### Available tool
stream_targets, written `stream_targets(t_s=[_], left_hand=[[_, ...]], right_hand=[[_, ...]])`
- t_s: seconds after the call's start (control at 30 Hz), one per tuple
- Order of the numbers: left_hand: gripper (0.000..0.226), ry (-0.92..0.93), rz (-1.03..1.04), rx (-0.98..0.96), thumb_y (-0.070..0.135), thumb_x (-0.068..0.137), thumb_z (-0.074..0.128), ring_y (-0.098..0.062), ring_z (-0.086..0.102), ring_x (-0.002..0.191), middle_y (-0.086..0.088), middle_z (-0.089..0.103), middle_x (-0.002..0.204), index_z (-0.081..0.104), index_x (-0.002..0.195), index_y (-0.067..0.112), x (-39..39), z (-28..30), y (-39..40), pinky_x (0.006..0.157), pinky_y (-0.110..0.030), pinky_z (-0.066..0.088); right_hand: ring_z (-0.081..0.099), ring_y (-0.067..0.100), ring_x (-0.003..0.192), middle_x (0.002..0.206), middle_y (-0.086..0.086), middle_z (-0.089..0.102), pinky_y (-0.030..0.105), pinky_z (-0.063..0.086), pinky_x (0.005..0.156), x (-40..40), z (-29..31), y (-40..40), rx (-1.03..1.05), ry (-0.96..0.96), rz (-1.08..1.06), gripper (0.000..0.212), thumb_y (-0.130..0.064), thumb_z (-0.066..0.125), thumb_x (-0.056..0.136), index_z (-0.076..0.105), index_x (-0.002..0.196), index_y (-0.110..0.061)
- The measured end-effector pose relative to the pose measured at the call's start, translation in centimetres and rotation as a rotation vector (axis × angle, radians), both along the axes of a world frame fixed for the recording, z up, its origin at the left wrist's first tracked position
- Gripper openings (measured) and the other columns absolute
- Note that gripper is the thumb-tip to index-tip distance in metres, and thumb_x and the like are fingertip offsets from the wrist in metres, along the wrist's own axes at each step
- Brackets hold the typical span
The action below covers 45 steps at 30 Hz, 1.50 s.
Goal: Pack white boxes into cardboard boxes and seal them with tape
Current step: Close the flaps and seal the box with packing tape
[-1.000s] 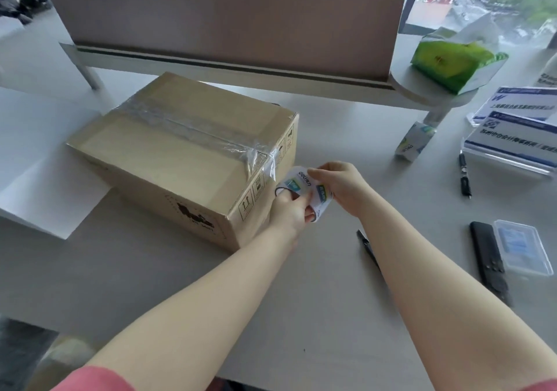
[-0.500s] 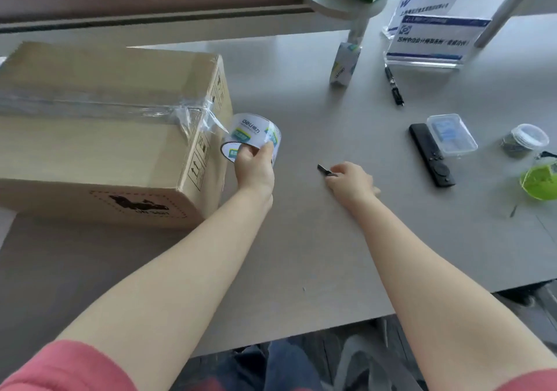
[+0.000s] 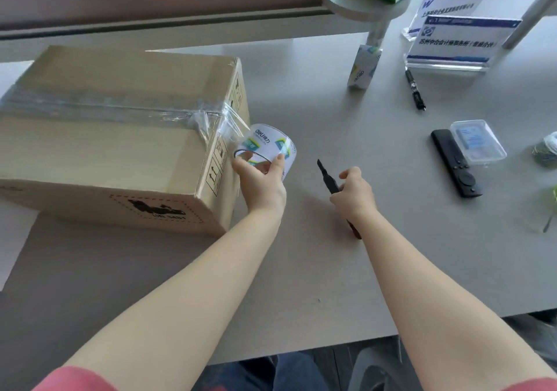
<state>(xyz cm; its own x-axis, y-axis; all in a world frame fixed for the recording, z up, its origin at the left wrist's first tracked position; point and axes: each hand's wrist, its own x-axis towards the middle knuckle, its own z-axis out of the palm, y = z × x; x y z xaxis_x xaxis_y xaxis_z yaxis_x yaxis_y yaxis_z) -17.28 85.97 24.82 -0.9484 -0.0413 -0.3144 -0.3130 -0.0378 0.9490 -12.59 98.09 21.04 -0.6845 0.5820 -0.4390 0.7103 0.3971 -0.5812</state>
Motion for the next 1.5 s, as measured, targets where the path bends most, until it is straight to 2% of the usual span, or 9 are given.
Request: stream_targets(t_s=[0.1, 0.2, 0.27, 0.37, 0.47, 0.7, 0.93, 1.13, 1.5], left_hand=[[0.06, -0.065, 0.039, 0.052, 0.011, 0.088, 0.06, -0.003, 0.05, 0.064, -0.001, 0.055, 0.095, 0.024, 0.137, 0.008, 0.5, 0.9, -0.1, 0.081, -0.03, 0.045], [0.054, -0.073, 0.104, 0.076, 0.01, 0.085, 0.064, -0.012, 0.056, 0.072, 0.0, 0.053, 0.098, 0.03, 0.126, 0.011, 0.6, 1.5, -0.1, 0.089, -0.037, 0.05], [0.052, -0.061, 0.135, 0.055, 0.01, 0.083, 0.066, -0.019, 0.054, 0.089, 0.003, 0.053, 0.095, 0.03, 0.12, 0.014, 0.5, 2.1, -0.1, 0.096, -0.045, 0.048], [0.075, -0.058, 0.12, 0.025, 0.011, 0.082, 0.068, -0.017, 0.048, 0.104, -0.008, 0.045, 0.133, 0.02, 0.139, 0.014, 0.5, 2.9, -0.3, 0.105, -0.037, 0.041], [0.088, -0.063, 0.071, 0.05, 0.012, 0.08, 0.07, -0.022, 0.044, 0.126, -0.005, 0.032, 0.147, 0.012, 0.146, 0.024, 0.2, 3.2, -0.1, 0.109, -0.04, 0.036], [0.081, -0.177, 0.088, 0.267, 0.011, 0.073, 0.073, -0.026, 0.061, 0.096, -0.006, 0.051, 0.128, 0.025, 0.138, 0.025, 0.3, 3.9, 0.1, 0.078, -0.039, 0.055], [0.061, -0.226, -0.006, 0.349, -0.001, 0.089, 0.055, -0.017, 0.058, 0.067, 0.0, 0.054, 0.1, 0.027, 0.132, 0.031, -0.2, 4.0, 0.0, 0.055, -0.021, 0.053], [0.051, -0.25, 0.116, 0.476, -0.005, 0.088, 0.054, -0.023, 0.06, 0.085, -0.007, 0.048, 0.122, 0.033, 0.114, 0.033, -0.1, 3.7, 0.5, 0.077, -0.029, 0.05], [0.046, -0.161, 0.119, 0.342, -0.005, 0.085, 0.056, -0.019, 0.055, 0.084, 0.005, 0.056, 0.091, 0.038, 0.115, 0.026, -0.4, 1.9, 0.6, 0.08, -0.033, 0.047]], right_hand=[[0.049, 0.028, 0.089, 0.099, 0.012, 0.052, 0.026, 0.037, 0.058, -0.8, 0.8, -0.2, -0.031, 0.007, 0.081, 0.022, 0.0, 0.05, 0.083, 0.052, 0.105, -0.003], [0.042, 0.024, 0.079, 0.078, 0.004, 0.046, 0.022, 0.028, 0.05, -1.5, 2.0, -0.2, -0.079, 0.094, 0.069, 0.008, -0.002, 0.048, 0.082, 0.05, 0.078, -0.008], [0.044, 0.024, 0.078, 0.085, 0.006, 0.05, 0.025, 0.035, 0.056, -2.1, 3.2, 0.0, -0.11, 0.173, 0.063, 0.007, -0.003, 0.046, 0.084, 0.05, 0.086, -0.008], [0.055, 0.023, 0.066, 0.102, 0.009, 0.053, 0.031, 0.05, 0.059, -3.0, 5.5, 0.1, -0.288, 0.289, 0.057, 0.025, -0.004, 0.04, 0.088, 0.044, 0.112, -0.012], [0.051, 0.018, 0.051, 0.08, 0.002, 0.06, 0.024, 0.041, 0.046, -4.1, 7.2, 0.1, -0.283, 0.302, 0.166, 0.021, -0.008, 0.035, 0.09, 0.04, 0.106, -0.021], [0.038, 0.013, 0.055, 0.063, -0.003, 0.053, 0.026, 0.033, 0.058, -6.3, 9.0, 0.4, -0.169, 0.355, 0.347, 0.031, -0.015, 0.039, 0.095, 0.06, 0.104, 0.007], [0.054, 0.019, 0.053, 0.077, 0.001, 0.055, 0.028, 0.044, 0.054, -7.5, 9.7, 0.6, -0.112, 0.382, 0.495, 0.006, -0.016, 0.048, 0.093, 0.044, 0.096, -0.018], [0.05, 0.018, 0.081, 0.097, 0.004, 0.067, 0.026, 0.037, 0.069, -8.1, 10.2, 0.2, 0.078, 0.372, 0.676, 0.03, -0.023, 0.041, 0.097, 0.056, 0.123, -0.021], [0.045, 0.025, 0.11, 0.112, 0.001, 0.056, 0.032, 0.026, 0.092, -8.7, 10.8, -0.6, 0.487, 0.318, 0.976, 0.033, -0.019, 0.042, 0.095, 0.06, 0.119, -0.032]])
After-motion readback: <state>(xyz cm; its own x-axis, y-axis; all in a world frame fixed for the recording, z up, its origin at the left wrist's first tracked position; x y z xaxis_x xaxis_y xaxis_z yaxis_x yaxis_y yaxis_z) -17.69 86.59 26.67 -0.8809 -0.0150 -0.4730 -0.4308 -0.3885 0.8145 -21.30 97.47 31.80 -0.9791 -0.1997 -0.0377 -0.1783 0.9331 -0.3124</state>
